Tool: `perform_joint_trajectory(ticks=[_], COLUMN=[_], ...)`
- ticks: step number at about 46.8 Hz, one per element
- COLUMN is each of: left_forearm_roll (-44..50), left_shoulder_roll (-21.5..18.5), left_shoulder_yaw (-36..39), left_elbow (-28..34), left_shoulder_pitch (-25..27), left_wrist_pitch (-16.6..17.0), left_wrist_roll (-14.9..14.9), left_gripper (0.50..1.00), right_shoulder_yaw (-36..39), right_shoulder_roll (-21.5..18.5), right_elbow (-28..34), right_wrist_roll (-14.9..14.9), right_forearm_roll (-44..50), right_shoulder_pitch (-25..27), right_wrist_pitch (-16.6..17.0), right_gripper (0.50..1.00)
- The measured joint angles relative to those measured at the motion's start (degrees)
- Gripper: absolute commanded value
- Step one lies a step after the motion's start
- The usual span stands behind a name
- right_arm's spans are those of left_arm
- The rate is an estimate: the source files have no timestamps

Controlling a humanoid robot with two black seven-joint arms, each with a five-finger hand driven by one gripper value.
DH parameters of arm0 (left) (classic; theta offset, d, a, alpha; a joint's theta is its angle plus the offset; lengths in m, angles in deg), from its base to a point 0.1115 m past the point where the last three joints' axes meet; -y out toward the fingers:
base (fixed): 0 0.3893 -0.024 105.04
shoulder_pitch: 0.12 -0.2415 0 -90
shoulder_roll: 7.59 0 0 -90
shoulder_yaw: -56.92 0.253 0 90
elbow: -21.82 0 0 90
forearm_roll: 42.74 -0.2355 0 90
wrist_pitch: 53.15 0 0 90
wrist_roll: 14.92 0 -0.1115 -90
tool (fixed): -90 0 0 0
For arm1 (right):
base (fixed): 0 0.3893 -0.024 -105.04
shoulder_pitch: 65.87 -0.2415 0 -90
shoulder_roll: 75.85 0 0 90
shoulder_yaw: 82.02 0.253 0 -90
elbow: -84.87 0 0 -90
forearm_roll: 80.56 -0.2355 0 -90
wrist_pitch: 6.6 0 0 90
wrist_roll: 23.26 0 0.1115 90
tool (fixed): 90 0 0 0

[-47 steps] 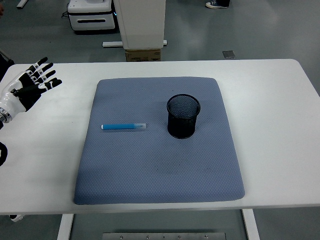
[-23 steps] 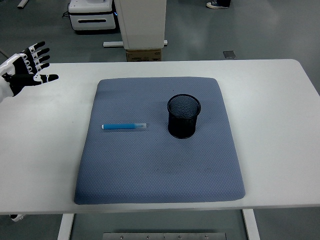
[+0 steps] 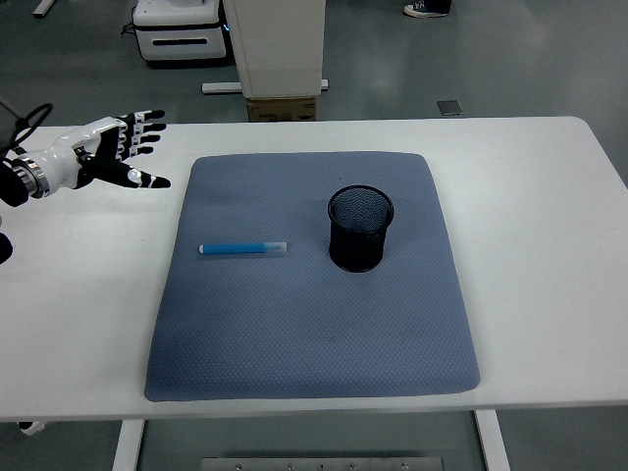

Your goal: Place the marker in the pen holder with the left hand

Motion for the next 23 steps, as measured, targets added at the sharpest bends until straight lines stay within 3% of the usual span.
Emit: perform_joint_trajectory(ticks=[7, 23], left_forearm_roll=[0.0, 0.6], left_shoulder_roll=[3.0, 6.7], left_shoulder_yaw=[11.0, 24.5], left_elbow=[0.7, 1.2], left_shoulder_pitch=[6.1, 14.1], left_wrist_pitch=[0.1, 0.6], left_wrist_roll=[0.0, -0.3], left_gripper=[1.0, 1.0], right_shoulder_yaw=[0.0, 0.0], right_shoulder_roll=[0.0, 0.0], right_elbow=[0.0, 0.0], right_wrist_roll=[0.0, 0.0], right_forearm_roll=[0.0, 0.0], right_shoulder_pitch=[0.0, 0.0], right_wrist_pitch=[0.0, 0.0], right_gripper=[1.0, 1.0])
